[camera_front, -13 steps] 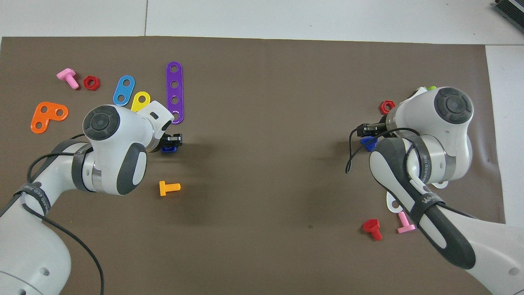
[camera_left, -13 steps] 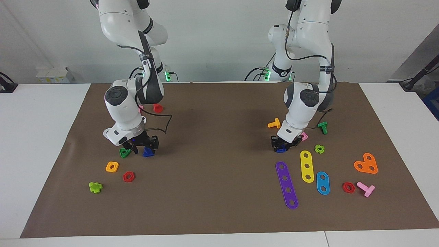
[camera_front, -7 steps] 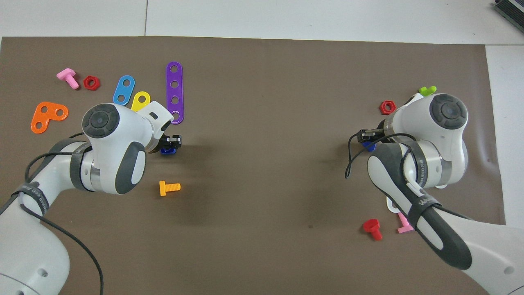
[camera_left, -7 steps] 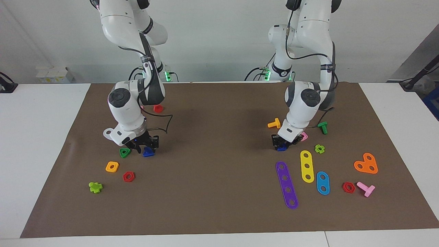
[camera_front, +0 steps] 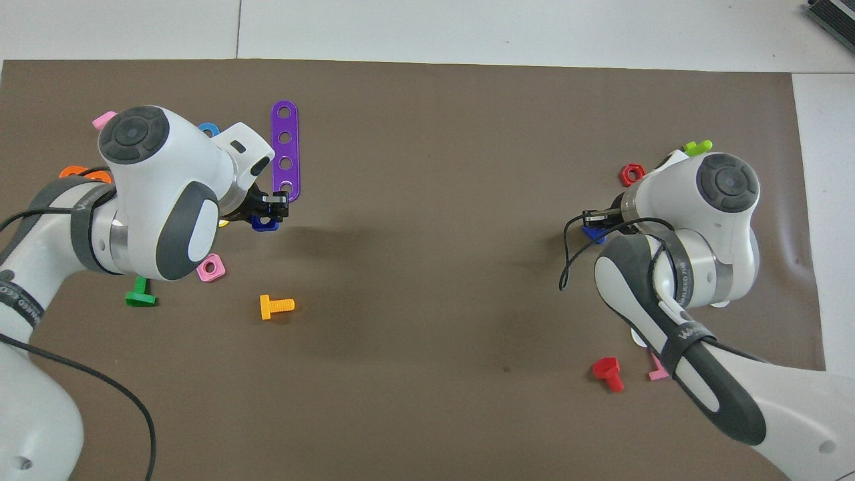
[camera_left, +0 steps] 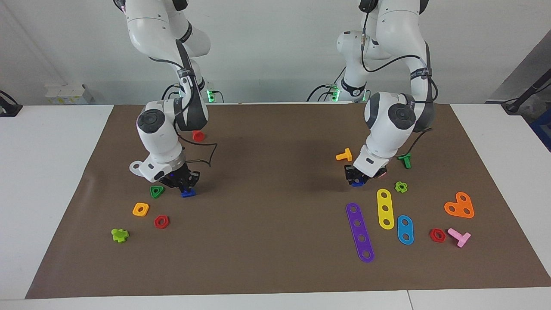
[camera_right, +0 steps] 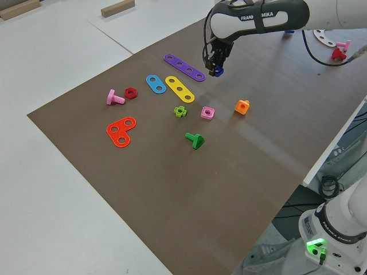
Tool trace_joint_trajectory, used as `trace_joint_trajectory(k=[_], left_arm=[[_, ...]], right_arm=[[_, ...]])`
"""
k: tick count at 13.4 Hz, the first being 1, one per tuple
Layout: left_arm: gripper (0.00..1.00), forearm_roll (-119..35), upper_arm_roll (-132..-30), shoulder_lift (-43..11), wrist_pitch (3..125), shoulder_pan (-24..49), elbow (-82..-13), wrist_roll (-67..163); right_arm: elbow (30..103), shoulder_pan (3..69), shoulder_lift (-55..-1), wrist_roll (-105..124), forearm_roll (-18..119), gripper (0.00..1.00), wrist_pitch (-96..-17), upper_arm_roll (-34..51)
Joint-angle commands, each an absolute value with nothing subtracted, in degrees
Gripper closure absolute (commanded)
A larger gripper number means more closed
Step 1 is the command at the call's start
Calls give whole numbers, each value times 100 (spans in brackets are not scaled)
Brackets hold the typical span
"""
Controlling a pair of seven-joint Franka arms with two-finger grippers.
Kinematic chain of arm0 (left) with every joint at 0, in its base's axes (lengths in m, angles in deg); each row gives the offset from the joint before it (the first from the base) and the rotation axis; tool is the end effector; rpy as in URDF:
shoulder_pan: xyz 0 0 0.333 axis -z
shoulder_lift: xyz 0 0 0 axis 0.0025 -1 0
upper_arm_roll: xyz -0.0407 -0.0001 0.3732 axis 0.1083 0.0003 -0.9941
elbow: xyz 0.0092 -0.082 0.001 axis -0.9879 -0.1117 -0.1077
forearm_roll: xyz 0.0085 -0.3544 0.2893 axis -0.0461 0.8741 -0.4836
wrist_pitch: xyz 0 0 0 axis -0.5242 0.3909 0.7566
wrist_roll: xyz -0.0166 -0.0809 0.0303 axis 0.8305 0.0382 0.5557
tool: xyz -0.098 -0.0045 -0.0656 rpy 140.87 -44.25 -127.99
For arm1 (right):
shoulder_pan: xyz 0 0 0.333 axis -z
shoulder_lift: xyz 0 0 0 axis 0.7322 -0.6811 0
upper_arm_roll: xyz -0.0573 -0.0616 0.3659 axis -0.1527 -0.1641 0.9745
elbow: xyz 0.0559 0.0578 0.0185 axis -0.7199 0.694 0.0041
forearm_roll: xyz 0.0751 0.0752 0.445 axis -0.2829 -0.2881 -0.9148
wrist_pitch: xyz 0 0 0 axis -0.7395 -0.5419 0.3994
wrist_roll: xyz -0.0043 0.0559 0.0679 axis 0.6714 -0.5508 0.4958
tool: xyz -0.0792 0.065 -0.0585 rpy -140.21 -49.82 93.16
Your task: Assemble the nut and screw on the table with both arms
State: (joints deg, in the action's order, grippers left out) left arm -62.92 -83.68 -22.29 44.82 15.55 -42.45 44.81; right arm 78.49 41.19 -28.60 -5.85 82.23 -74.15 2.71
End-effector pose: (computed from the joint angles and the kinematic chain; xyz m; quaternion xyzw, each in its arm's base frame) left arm 0.6732 -0.1904 0.3969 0.9994 -0.0110 -0.0170 0.0269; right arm 0.6658 0.0869 0.3289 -0.9992 -0.0131 -0.0374 0.0001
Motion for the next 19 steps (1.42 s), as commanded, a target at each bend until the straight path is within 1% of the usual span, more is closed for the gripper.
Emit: trace_joint_trajectory(k=[1,4,6,9,11,13,15,16,18,19], left_arm=[[100,-6205,-8417,-2222,4050,1561,-3951,4505],[100,-6187,-8417,-2230,3866,1562,-3757,4531],[100,-6187,-8408,-2248,3646,1570,-3581,4532],[100,-6135,-8391,-2257,3662,1667,-3554,4881],[100,-5976,-8356,-2265,3671,1772,-3493,5189],[100,-5959,-8347,-2283,3698,1860,-3431,5383],[100,-5915,-8355,-2292,3846,2018,-3440,5594],[100,-5915,-8355,-2292,3995,2088,-3449,5726],[100,-5871,-8347,-2309,4084,2098,-3440,5797],[100,-5723,-8355,-2310,4171,2106,-3440,5806]], right_arm=[[7627,3803,-2842,-1118,8118,100,-7480,289],[7320,3329,-2947,-1925,8109,100,-7419,289],[6916,2925,-3184,-2935,8188,100,-7296,289],[5951,2406,-3781,-4061,8215,100,-6831,272],[5230,1976,-4403,-4807,8345,100,-6566,237],[4736,1877,-4713,-5241,8521,100,-6347,271],[4673,1632,-4881,-5530,8522,100,-6328,272],[4673,1552,-4873,-5602,8522,100,-6328,263],[4726,1587,-4838,-5585,8557,100,-6250,254],[4700,1613,-4837,-5576,8584,33,-6205,254]])
